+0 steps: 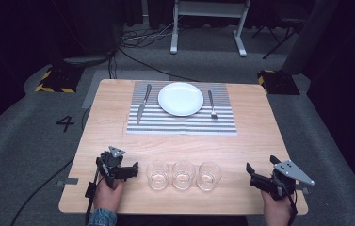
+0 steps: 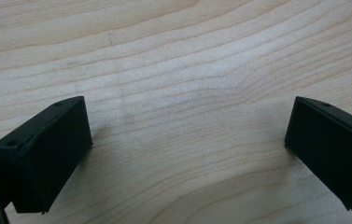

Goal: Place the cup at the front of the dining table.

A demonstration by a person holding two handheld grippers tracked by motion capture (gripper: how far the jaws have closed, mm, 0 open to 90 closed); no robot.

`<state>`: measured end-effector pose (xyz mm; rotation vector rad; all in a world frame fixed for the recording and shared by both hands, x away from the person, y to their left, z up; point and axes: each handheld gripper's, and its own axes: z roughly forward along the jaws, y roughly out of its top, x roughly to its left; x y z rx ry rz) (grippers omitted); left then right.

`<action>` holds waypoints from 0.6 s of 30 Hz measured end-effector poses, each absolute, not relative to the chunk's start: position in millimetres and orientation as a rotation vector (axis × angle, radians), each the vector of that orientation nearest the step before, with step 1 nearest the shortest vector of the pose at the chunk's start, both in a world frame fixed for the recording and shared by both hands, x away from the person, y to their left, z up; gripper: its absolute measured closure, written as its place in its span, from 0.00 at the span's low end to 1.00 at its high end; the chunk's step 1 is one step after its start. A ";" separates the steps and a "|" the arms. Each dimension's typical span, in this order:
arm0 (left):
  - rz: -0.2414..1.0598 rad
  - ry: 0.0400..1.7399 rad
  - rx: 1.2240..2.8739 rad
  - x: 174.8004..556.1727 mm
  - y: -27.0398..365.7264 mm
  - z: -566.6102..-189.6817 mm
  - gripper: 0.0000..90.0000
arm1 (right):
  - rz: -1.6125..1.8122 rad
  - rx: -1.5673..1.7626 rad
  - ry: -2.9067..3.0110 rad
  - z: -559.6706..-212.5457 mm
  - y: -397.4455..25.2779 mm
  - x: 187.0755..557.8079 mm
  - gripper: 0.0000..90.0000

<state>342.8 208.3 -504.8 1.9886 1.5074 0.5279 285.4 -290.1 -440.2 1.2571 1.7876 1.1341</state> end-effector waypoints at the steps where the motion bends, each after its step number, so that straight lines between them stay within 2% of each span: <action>1: 0.528 1.507 1.989 342.8 208.3 -504.8 0.01 | 1.142 1.243 1.782 -438.9 -287.4 283.7 0.08; 18: 0.534 1.512 1.989 342.5 207.4 -504.7 0.01 | 1.280 1.121 1.869 -423.7 -243.3 268.3 0.08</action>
